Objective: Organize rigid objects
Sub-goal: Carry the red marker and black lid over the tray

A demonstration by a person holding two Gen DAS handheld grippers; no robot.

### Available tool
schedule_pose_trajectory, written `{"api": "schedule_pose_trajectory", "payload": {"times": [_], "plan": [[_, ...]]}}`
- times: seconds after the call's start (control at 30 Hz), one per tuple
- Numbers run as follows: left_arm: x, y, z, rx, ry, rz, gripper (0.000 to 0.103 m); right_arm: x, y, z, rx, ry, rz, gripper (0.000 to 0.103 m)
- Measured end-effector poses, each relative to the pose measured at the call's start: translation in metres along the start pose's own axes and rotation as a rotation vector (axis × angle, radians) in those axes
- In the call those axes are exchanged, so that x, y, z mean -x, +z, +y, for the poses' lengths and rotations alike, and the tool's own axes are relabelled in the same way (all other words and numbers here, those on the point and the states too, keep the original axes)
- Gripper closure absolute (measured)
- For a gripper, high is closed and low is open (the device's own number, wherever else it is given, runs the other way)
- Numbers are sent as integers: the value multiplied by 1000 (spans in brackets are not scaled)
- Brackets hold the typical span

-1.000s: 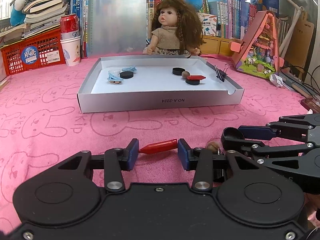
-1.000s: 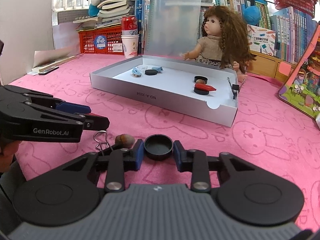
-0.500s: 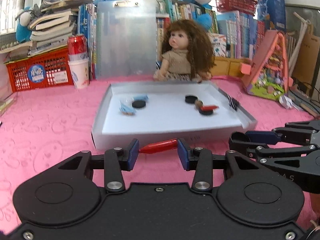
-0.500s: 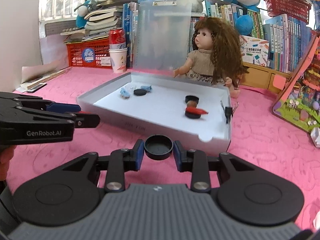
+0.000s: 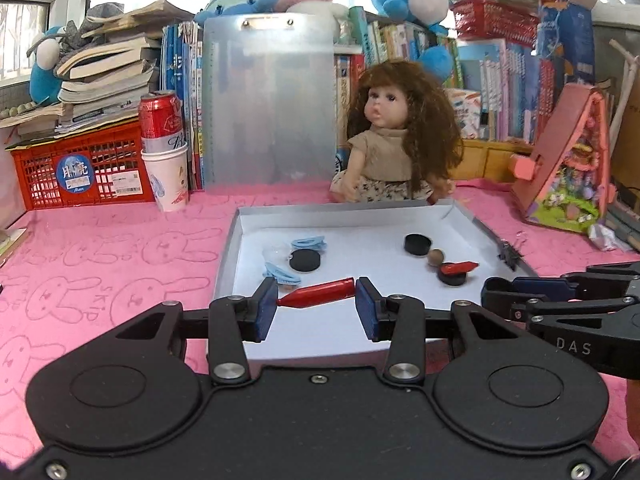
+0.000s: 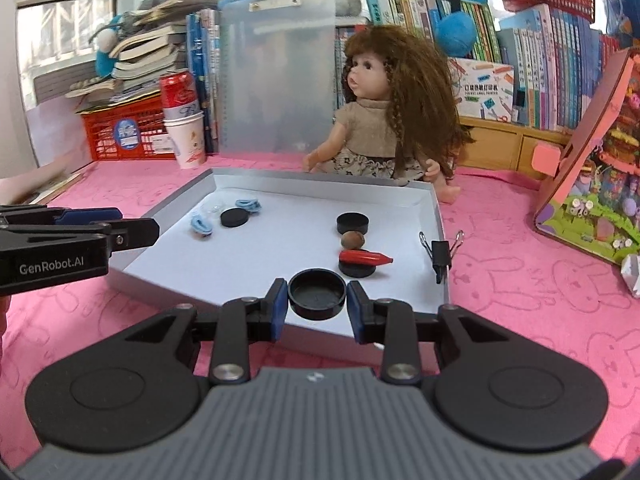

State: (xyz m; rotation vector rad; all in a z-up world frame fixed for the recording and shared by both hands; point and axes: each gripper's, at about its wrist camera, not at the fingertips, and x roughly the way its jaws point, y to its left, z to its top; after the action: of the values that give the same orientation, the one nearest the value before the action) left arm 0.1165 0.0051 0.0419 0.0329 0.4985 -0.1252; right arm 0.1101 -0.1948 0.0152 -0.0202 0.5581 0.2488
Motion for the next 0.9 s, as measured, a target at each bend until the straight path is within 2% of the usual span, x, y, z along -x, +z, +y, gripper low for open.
{"api": "schedule_pose_trajectory", "payload": {"times": [0.4, 0.9], "plan": [[-57, -2, 4, 8, 21, 98, 63, -36, 10, -1, -27, -45, 40, 66], [-74, 2, 1, -6, 37, 107, 63, -54, 14, -2, -49, -62, 66, 66]]}}
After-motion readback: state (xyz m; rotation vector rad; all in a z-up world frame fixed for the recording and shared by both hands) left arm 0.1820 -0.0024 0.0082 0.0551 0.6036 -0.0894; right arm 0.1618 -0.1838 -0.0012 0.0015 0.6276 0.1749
